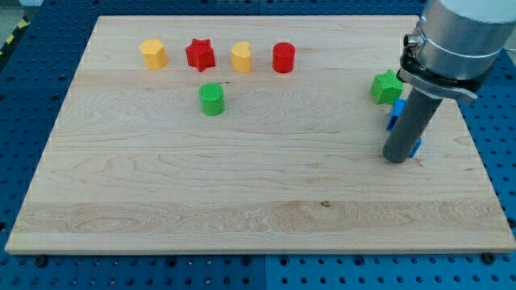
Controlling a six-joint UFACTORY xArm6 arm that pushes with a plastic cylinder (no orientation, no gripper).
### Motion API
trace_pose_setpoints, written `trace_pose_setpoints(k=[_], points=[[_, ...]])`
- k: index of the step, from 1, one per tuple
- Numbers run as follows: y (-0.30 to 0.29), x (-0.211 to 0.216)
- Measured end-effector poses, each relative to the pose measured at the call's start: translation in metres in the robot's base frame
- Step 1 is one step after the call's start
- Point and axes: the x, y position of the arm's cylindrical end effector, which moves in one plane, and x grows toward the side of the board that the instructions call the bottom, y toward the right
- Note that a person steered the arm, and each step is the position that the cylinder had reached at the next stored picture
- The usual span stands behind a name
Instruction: Slide green circle slightly right
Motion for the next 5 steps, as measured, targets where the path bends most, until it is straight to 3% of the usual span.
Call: trace_pose_setpoints(k=[4, 5], points=[[-0.336, -0.079], [-0.337, -0.115]])
